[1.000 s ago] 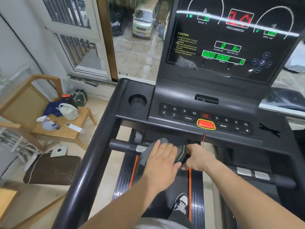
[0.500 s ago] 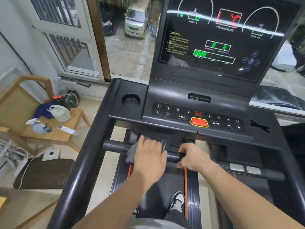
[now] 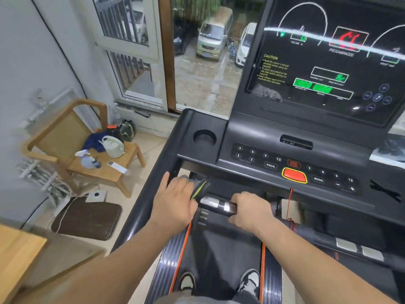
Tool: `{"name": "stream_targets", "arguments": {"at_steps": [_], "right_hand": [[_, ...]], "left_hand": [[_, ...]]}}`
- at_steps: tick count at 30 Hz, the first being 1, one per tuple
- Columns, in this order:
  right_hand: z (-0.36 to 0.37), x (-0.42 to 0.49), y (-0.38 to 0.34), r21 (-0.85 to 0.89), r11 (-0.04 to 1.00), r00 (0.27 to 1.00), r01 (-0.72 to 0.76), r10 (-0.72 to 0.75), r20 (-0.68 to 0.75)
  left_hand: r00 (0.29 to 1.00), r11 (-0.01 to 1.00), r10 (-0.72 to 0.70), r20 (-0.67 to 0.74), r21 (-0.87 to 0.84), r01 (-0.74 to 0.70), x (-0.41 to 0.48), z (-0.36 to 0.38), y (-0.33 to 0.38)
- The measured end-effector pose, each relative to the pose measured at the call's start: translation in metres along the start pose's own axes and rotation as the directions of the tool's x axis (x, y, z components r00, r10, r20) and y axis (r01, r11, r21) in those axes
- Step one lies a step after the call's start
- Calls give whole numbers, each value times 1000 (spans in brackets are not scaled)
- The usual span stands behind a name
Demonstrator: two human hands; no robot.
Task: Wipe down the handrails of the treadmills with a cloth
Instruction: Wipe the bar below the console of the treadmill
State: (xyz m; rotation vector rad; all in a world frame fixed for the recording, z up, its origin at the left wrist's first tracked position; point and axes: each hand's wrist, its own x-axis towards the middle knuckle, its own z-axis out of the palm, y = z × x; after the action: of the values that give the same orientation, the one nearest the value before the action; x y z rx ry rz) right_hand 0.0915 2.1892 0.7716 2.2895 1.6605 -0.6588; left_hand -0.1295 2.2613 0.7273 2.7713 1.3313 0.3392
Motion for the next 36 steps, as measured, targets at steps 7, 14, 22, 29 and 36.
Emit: {"name": "stream_targets", "arguments": {"at_steps": [7,14,22,29,36], "right_hand": [[-2,3,7,85,994,997,-74,77,-27],[0,-1,8,85,996,998,-35,40,-57],[0,-14,35,319,948,1000,8,-1,-24],[-8,-19,79,-76,987,974,-145,156,165],[3,-24,102,53,982,983,-184,182,36]], "left_hand": [[990,996,69,127,-69,-60,11,14,66],[999,1000,23,47,14,-24,21,13,-8],[824,969,-245,511,119,215,90,0,34],[846,977,-211,489,69,204,84,-1,43],[994,999,17,108,-50,-12,-21,32,48]]}}
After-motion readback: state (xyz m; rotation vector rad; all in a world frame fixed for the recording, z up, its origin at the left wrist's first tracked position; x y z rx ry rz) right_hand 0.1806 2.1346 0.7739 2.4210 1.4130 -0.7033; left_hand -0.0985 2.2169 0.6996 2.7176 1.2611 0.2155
